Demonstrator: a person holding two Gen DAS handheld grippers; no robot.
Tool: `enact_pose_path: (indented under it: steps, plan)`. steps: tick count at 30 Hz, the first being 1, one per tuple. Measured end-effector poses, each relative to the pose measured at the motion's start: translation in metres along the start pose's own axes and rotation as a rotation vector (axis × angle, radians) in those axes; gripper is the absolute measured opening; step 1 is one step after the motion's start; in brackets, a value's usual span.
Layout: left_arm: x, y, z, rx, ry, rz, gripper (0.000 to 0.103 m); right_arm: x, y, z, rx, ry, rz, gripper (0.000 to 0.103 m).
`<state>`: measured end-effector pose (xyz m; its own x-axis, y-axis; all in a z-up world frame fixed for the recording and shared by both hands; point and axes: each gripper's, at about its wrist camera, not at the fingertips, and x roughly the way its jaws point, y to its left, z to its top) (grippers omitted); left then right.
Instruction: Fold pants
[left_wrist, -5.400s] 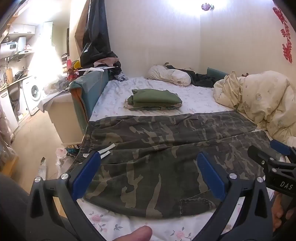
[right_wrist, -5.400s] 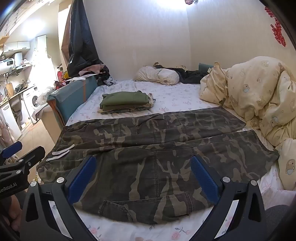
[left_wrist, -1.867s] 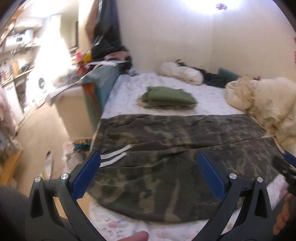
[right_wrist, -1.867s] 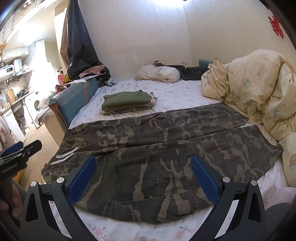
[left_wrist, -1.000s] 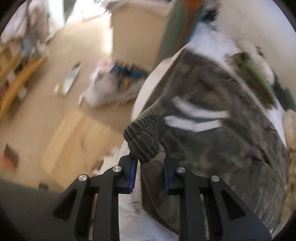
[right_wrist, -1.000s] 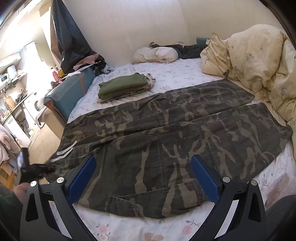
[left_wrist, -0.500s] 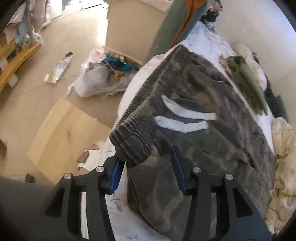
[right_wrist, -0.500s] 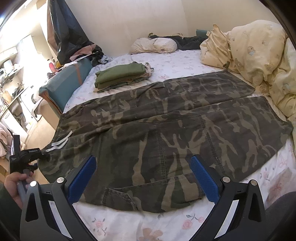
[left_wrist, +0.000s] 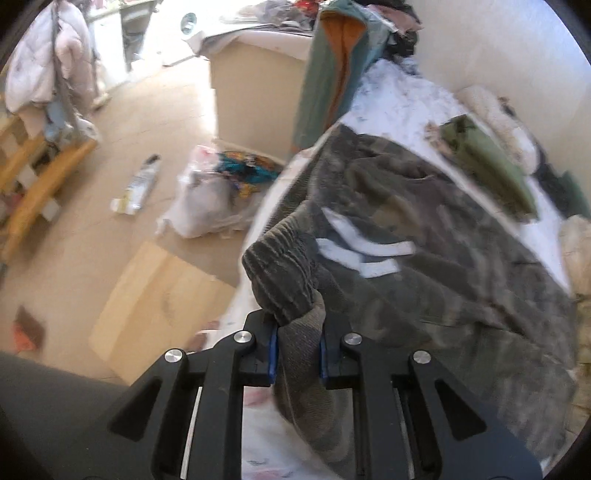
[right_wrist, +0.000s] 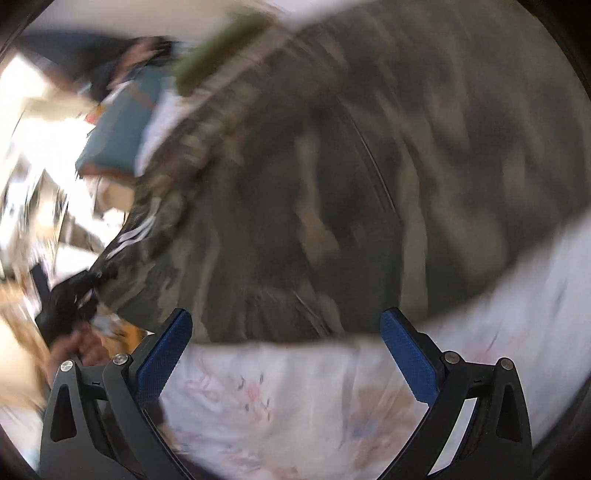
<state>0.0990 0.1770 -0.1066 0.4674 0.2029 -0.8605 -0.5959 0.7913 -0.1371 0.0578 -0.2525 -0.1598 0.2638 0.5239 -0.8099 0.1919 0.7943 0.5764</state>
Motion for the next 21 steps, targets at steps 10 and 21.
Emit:
enact_pose_path:
  steps: [10, 21]
  plan:
    - [0.008, 0.003, 0.0, -0.014, 0.021, -0.006, 0.013, -0.052, -0.124, 0.056, 0.415, -0.318, -0.315, 0.101]
    - [0.011, 0.004, 0.004, -0.006, 0.022, -0.005, 0.013, -0.131, -0.216, 0.163, 0.6, -0.472, -0.544, 0.089]
